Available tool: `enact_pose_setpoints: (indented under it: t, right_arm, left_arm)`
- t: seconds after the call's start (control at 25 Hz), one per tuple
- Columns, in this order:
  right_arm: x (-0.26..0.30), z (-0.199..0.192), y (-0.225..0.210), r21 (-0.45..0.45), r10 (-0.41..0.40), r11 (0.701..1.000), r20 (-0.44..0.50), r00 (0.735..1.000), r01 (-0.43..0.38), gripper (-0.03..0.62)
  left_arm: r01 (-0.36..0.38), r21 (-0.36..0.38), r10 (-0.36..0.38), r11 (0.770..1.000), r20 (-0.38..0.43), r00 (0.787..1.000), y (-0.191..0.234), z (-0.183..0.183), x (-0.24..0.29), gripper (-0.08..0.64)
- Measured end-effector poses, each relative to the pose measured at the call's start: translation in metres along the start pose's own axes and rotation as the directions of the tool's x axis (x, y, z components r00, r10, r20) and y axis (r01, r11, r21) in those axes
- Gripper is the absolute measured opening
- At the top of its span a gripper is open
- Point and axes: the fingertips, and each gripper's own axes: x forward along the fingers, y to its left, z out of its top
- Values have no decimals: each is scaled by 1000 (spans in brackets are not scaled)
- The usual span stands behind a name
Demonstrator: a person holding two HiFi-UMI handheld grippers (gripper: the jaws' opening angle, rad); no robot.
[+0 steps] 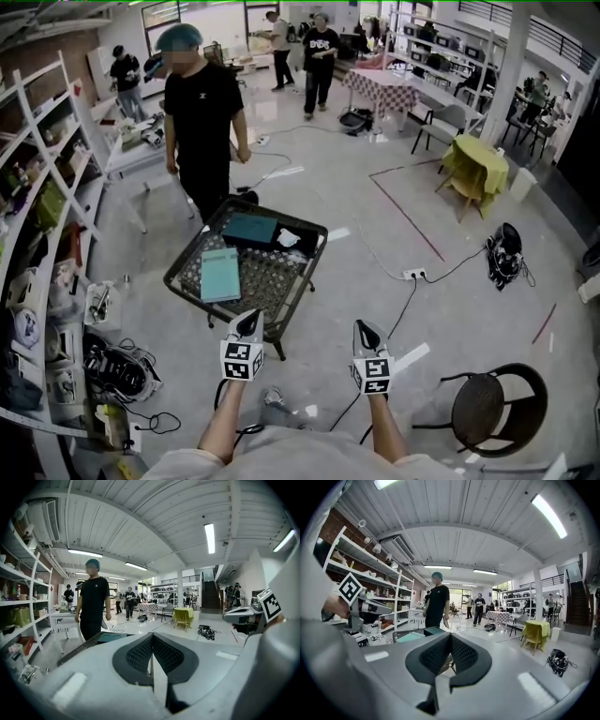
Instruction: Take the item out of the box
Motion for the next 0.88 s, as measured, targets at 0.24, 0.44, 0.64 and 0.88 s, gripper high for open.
enact_pose_setpoints:
  t: [0.24,0.44,0.64,0.88]
  right_arm:
    - [28,-1,-17,-6,-29,1000,-20,999,29,0]
    - [69,9,-38,-6,-65,998,-22,998,65,0]
    - [113,32,-46,-25,-88,996,-21,996,87,0]
    - [169,52,-47,-45,-104,994,-27,994,103,0]
  left_arm:
    - [34,-6,-34,999,-5,999,8,5,44,6]
    - [63,-12,-63,998,8,998,27,18,94,6]
    - [97,-5,-97,995,12,995,51,35,134,6]
    - [115,-22,-114,993,22,993,91,48,177,6]
